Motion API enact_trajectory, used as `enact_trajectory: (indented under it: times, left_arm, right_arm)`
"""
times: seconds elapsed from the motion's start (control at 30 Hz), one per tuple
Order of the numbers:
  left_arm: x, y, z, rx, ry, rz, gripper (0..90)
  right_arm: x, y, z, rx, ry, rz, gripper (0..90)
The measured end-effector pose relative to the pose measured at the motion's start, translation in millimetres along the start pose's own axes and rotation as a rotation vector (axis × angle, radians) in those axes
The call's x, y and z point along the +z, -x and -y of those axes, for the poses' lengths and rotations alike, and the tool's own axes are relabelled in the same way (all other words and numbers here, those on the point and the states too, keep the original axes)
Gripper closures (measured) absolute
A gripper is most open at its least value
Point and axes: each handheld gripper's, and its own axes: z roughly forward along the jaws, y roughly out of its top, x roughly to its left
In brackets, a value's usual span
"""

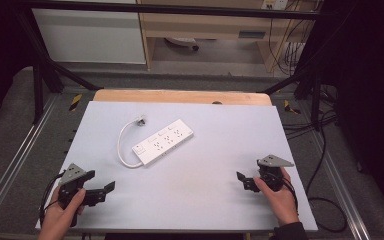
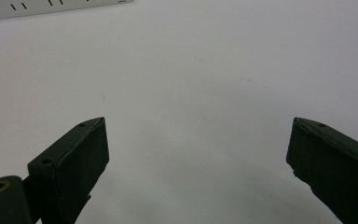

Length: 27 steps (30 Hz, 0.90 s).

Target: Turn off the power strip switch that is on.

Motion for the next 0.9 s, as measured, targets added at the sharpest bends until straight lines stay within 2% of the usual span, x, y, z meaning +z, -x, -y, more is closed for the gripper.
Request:
enact_trajectory:
  times: [0.33,0.7,0.9]
  left_arm:
    - [-1.3,-0.9,-0.5,-0.005,0.031,-0.005,11.4]
    - [-3.5,-1.3,-1.2,-0.009,0.036,-0.001,11.4]
    - [-6.0,-1.2,-1.8,-0.043,0.050,0.036,11.2]
  right_arm:
    - [-0.5,-1.8,-2.2,-0.018,0.023,0.001,5.7]
    - [-0.7,-3.7,-3.3,-0.031,0.029,-0.002,5.5]
    - [-0.2,-3.0,-3.3,-0.028,0.027,0.002,5.3]
